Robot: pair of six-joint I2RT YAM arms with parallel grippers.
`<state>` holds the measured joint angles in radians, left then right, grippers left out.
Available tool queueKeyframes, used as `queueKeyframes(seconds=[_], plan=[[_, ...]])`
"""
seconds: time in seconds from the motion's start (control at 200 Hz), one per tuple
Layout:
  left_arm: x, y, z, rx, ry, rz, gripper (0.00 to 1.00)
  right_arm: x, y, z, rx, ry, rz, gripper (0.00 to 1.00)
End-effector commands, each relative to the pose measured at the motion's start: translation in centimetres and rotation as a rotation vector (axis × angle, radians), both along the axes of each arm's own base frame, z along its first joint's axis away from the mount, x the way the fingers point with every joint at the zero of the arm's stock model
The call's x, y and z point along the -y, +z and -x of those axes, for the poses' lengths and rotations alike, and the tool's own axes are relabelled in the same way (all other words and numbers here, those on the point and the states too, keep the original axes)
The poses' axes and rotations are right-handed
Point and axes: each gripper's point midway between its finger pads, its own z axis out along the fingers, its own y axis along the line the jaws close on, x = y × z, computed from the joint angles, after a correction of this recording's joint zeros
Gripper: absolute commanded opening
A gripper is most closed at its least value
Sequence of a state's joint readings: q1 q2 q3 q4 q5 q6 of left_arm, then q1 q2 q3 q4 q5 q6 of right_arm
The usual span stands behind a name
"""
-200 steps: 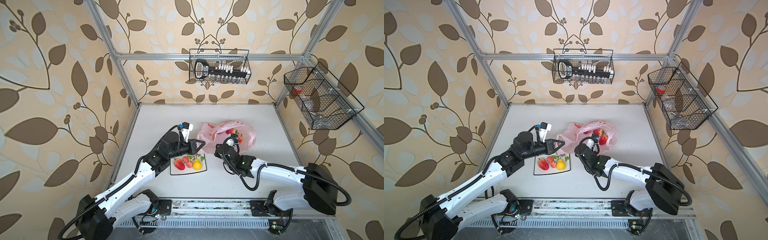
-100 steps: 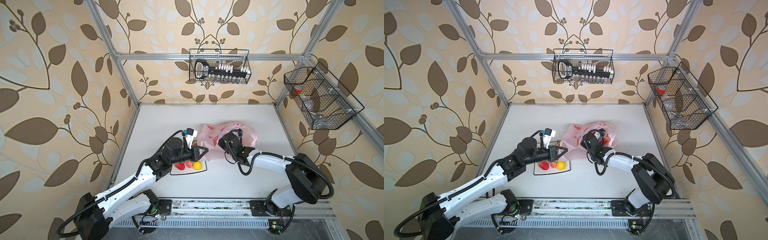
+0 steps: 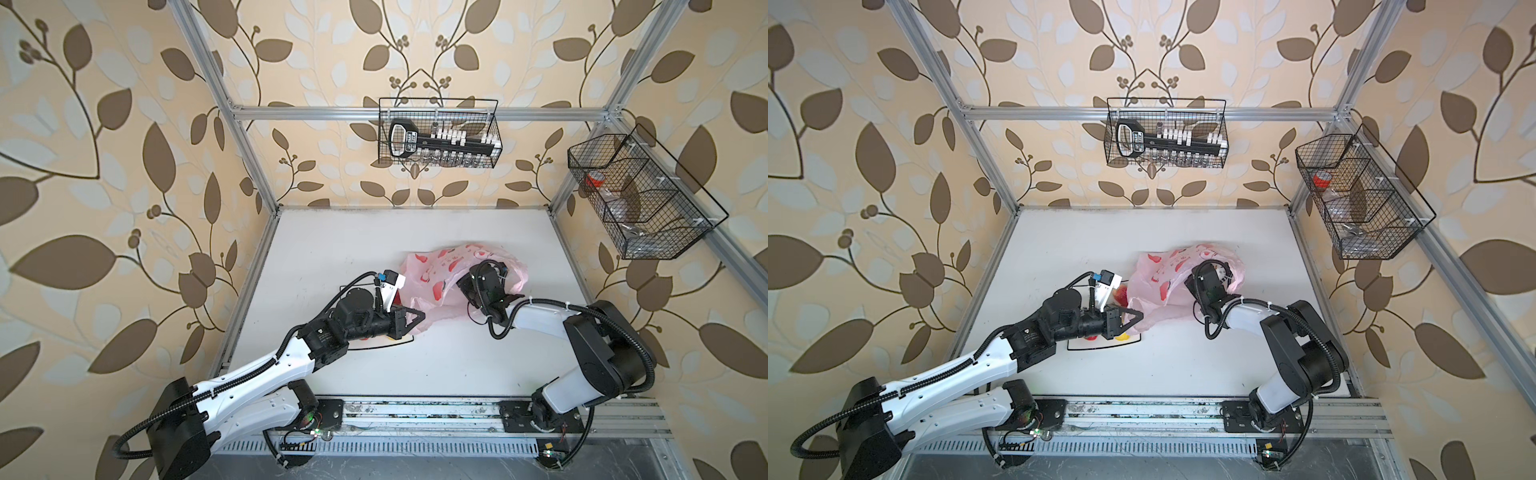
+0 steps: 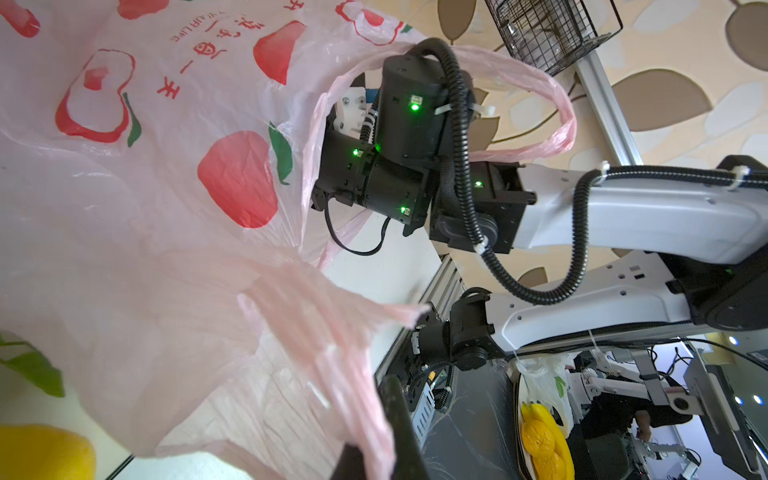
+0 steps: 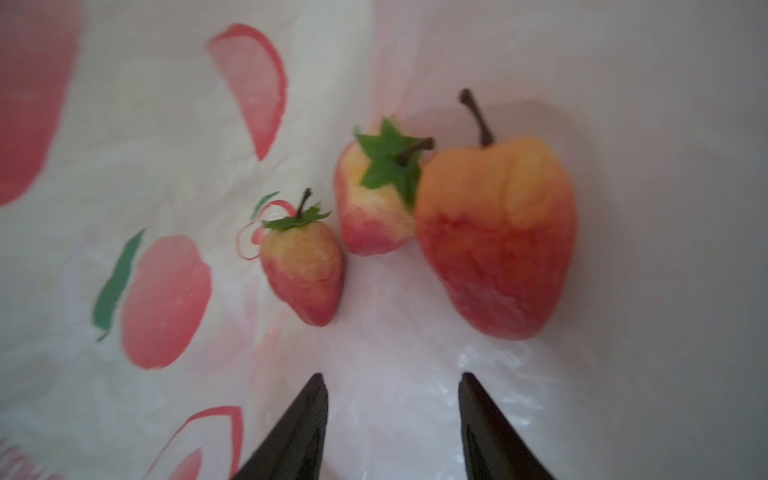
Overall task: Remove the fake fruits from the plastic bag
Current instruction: 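Grasp the small strawberry inside the bag with the right gripper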
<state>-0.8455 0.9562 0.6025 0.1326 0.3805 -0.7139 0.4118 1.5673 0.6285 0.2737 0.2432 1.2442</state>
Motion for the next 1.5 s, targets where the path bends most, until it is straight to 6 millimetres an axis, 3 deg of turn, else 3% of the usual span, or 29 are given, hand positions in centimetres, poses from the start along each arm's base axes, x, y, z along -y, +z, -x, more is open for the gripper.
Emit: queueKeyframes(seconds=[0.0, 0.23, 0.385, 0.54, 0.74, 0.94, 1.225, 1.495], plan=[[0.9, 1.4, 0.3, 0.041, -0.011, 0.039, 0.00, 1.1, -0.1, 0.9, -0.005, -0.007, -0.022, 0.54], [2.7, 0.9, 1.3, 0.036, -0.028, 0.041, 0.00, 1.3, 2.0, 0.9, 0.041, 0.009, 0.021, 0.63], [3.6, 0.6, 1.8, 0.032, -0.045, 0.032, 0.00, 1.2, 2.9, -0.9, 0.060, -0.005, 0.015, 0.67], [4.3, 0.7, 2.2, 0.034, -0.059, 0.033, 0.00, 0.6, 2.3, -2.7, 0.049, -0.017, -0.021, 0.68], [4.7, 0.9, 2.8, 0.038, -0.075, 0.038, 0.00, 1.8, 0.8, -3.9, 0.014, -0.073, 0.007, 0.74], [4.6, 0.6, 3.2, 0.032, -0.082, 0.037, 0.00, 0.1, 1.0, -5.2, 0.054, -0.017, -0.093, 0.74], [5.0, 0.6, 3.6, 0.022, -0.102, 0.034, 0.00, -0.3, 0.2, -7.3, 0.065, -0.092, -0.259, 0.74], [5.1, 0.6, 4.3, 0.017, -0.120, 0.026, 0.00, 0.9, -1.0, -9.4, 0.070, -0.212, -0.274, 0.74]])
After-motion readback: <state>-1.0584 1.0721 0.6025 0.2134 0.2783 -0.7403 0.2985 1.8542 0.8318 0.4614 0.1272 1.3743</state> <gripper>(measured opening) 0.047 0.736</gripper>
